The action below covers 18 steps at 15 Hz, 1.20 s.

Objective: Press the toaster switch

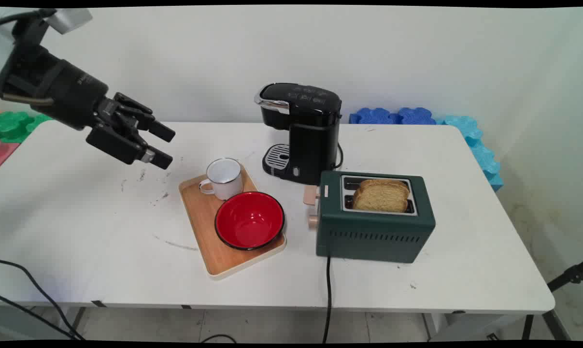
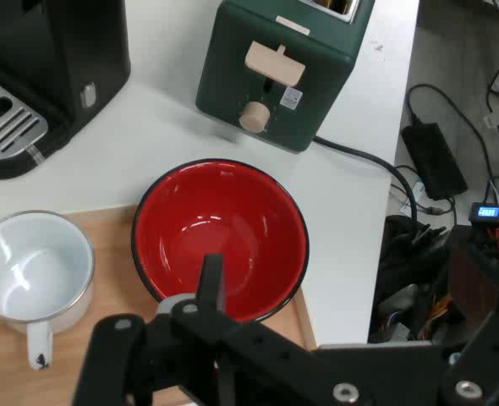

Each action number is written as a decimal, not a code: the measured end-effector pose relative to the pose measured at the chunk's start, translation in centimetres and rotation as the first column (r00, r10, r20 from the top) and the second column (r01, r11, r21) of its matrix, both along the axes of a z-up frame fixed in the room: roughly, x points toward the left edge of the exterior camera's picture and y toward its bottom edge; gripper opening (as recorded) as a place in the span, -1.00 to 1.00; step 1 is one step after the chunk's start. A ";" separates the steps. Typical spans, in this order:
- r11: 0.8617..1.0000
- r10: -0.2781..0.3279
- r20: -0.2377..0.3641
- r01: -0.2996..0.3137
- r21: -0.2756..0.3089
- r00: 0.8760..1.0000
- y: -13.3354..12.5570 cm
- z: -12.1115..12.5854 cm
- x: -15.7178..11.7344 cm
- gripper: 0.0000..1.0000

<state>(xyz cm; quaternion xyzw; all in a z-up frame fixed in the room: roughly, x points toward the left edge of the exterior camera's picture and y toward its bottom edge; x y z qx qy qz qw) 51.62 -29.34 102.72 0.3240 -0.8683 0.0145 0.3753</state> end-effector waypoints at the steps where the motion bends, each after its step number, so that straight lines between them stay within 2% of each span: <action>1: 1.000 0.004 -0.001 -0.004 0.003 1.000 -0.3 0.0 -0.1 1.00; 4: 1.000 0.012 -0.003 -0.012 0.007 1.000 -1.7 0.0 -1.1 1.00; 10: 0.999 -0.036 0.001 0.036 -0.022 0.999 -5.9 0.0 -6.2 1.00; 14: 0.992 -0.108 0.014 0.108 -0.067 0.994 -9.1 -0.9 -10.6 1.00; 18: 0.971 -0.199 0.053 0.204 -0.121 0.979 -11.3 -2.3 -13.5 1.00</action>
